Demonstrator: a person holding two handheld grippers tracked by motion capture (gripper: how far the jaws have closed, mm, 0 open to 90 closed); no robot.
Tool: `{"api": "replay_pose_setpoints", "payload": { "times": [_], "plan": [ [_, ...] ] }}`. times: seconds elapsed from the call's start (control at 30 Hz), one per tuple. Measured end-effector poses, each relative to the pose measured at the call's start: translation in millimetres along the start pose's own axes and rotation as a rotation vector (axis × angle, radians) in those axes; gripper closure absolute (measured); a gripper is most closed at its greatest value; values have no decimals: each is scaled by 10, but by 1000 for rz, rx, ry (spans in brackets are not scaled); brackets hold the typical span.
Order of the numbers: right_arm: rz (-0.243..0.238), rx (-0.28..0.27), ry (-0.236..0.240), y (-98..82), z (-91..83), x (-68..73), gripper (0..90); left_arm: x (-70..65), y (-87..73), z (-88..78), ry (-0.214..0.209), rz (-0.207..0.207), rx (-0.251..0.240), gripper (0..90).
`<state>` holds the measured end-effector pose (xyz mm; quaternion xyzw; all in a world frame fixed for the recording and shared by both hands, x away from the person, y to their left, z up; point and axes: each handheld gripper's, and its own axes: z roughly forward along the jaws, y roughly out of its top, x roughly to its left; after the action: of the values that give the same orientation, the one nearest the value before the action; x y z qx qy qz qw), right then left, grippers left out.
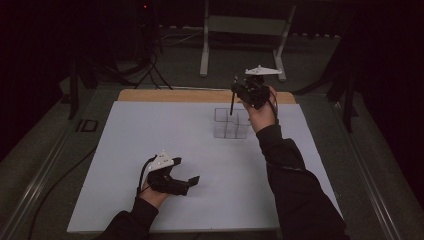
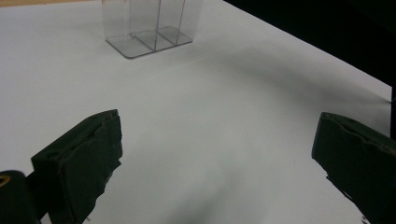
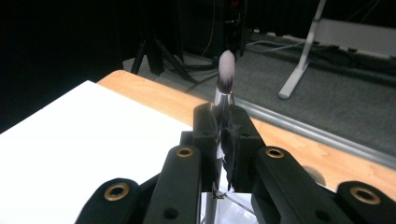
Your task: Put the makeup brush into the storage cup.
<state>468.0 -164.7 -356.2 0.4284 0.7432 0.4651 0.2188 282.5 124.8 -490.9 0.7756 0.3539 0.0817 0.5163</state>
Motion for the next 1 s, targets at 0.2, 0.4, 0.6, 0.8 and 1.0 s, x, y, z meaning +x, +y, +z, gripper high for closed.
{"api": "replay_pose_setpoints", "payload": {
  "times": [0.2,0.4,0.6,0.8,1.0],
  "plan": [
    [4,25,-1,-91,100,-34,844,6,-6,1,2,-1,3,33],
    [10,49,-5,-169,166,-46,843,9,-8,2,7,1,3,33],
    [18,67,-2,-238,220,-61,843,9,-6,-3,7,-2,2,33],
    [38,81,4,-309,254,-91,843,7,-9,6,6,-1,5,33],
    [30,105,9,-381,298,-102,844,7,-11,14,1,3,13,32]
  ]
}}
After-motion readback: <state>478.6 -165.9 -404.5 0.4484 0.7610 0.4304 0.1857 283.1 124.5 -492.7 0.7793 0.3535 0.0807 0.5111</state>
